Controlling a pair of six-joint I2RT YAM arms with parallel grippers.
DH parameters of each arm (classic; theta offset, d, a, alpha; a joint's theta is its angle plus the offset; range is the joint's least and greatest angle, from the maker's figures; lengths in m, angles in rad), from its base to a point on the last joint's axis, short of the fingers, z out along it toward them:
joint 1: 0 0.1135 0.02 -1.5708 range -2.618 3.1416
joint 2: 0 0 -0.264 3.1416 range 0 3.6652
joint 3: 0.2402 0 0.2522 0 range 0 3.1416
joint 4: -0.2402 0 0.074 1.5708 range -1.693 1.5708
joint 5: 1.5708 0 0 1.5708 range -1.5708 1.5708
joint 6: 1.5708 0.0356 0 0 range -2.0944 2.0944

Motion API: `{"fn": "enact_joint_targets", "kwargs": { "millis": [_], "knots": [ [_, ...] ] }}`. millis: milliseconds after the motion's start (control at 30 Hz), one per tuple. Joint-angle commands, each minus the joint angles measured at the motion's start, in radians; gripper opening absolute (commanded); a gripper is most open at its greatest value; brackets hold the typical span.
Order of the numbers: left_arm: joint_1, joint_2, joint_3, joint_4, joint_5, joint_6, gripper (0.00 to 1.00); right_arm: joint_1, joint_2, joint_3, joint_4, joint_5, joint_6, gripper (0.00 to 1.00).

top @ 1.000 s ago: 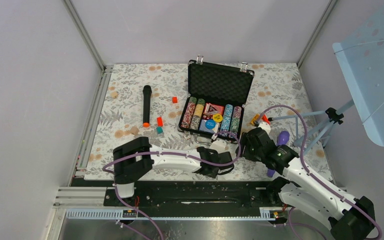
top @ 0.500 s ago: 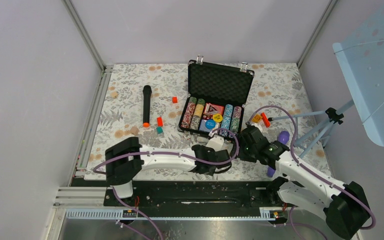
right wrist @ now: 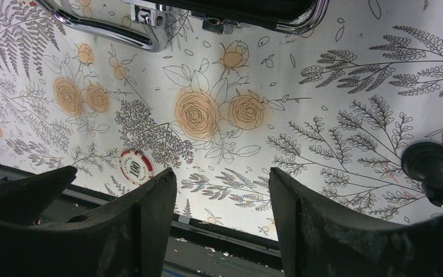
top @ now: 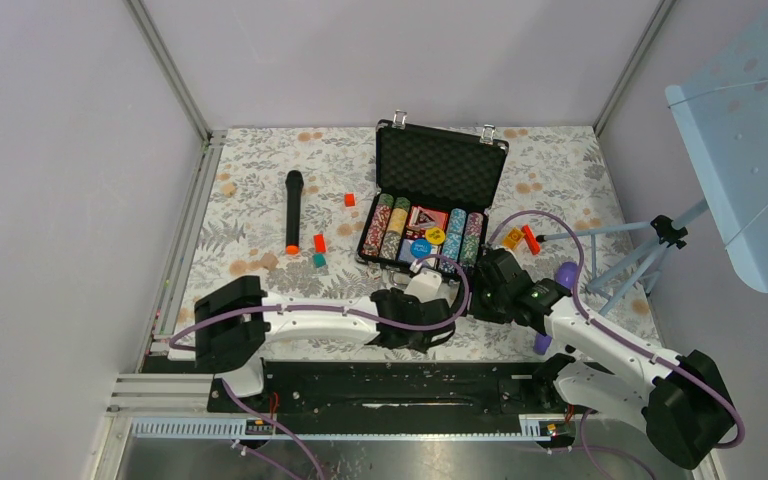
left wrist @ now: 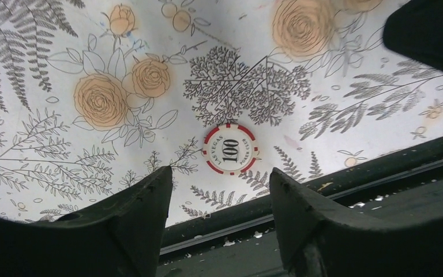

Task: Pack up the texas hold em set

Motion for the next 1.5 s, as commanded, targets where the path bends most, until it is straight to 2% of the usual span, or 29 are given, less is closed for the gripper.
{"fn": "enact_joint_targets", "kwargs": {
  "millis": [0, 300, 533, 1100, 1467],
  "knots": [
    [0.003, 0.027, -0.024, 0.063, 0.029, -0.007, 0.63, -0.012, -0.016, -0.004, 0.012, -0.010, 0.009, 0.67],
    [0.011, 0.080, -0.037, 0.116, 0.076, -0.001, 0.64, -0.028, -0.021, -0.010, 0.009, -0.018, 0.002, 0.67],
    [0.016, 0.100, -0.050, 0.128, 0.084, -0.001, 0.56, -0.035, -0.019, -0.008, 0.009, -0.026, -0.004, 0.67],
    [0.021, 0.128, -0.068, 0.125, 0.091, 0.000, 0.47, -0.040, -0.016, -0.010, 0.010, -0.029, -0.010, 0.67],
    [0.021, 0.108, -0.069, 0.122, 0.074, 0.006, 0.35, -0.042, -0.008, -0.010, 0.011, -0.035, -0.008, 0.67]
  ]
}}
